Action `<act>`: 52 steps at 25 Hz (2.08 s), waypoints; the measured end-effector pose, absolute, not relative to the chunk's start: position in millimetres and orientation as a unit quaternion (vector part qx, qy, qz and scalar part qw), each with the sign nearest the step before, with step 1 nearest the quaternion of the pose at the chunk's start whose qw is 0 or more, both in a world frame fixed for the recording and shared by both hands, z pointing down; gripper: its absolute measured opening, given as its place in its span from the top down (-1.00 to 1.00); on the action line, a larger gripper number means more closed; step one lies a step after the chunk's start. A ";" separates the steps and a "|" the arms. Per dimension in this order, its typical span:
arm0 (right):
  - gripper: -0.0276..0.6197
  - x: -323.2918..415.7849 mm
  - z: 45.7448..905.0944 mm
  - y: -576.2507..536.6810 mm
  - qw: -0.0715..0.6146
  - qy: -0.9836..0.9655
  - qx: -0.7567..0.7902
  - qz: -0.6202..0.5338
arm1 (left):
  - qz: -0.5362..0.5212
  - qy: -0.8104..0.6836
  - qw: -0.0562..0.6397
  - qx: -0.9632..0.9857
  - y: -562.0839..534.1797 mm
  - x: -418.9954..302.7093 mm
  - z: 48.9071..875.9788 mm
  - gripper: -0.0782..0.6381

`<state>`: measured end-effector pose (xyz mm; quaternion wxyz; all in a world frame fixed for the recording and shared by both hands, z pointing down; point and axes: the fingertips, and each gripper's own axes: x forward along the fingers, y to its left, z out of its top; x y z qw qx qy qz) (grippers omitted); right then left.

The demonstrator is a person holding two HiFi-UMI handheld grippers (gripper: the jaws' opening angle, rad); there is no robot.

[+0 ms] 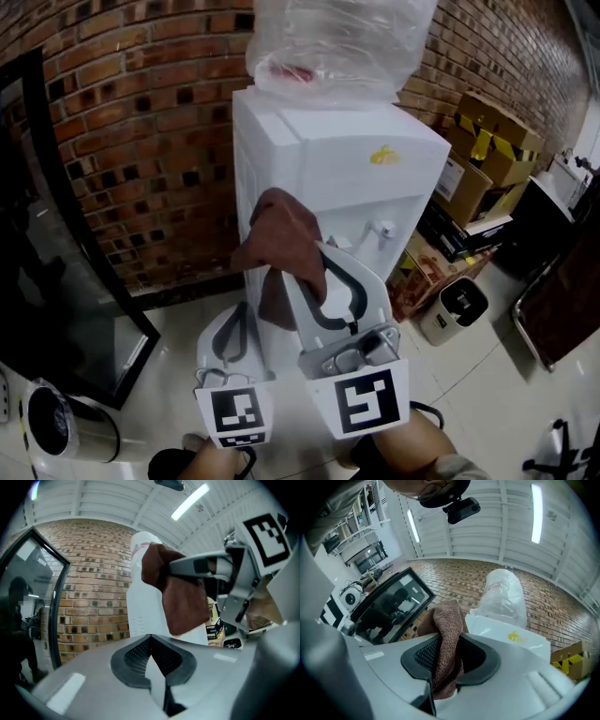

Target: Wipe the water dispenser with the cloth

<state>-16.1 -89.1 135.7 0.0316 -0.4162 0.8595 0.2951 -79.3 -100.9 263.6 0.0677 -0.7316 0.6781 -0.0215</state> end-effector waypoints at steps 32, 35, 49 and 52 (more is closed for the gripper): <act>0.58 96.9 27.9 -180.3 0.107 0.819 -0.473 0.306 | -0.037 0.723 0.157 -0.672 -112.9 -8.1 188.6 0.78; 0.58 142.8 29.0 -205.1 0.097 0.797 -0.527 0.279 | -0.031 0.707 0.158 -0.689 -116.7 5.9 185.6 0.78; 0.58 226.6 53.9 -249.6 0.081 0.765 -0.601 0.216 | 0.028 0.674 0.117 -0.729 -131.2 25.8 119.0 0.78; 0.58 223.7 49.6 -234.7 0.111 0.774 -0.588 0.206 | 0.034 0.685 0.136 -0.715 -131.9 23.6 98.3 0.78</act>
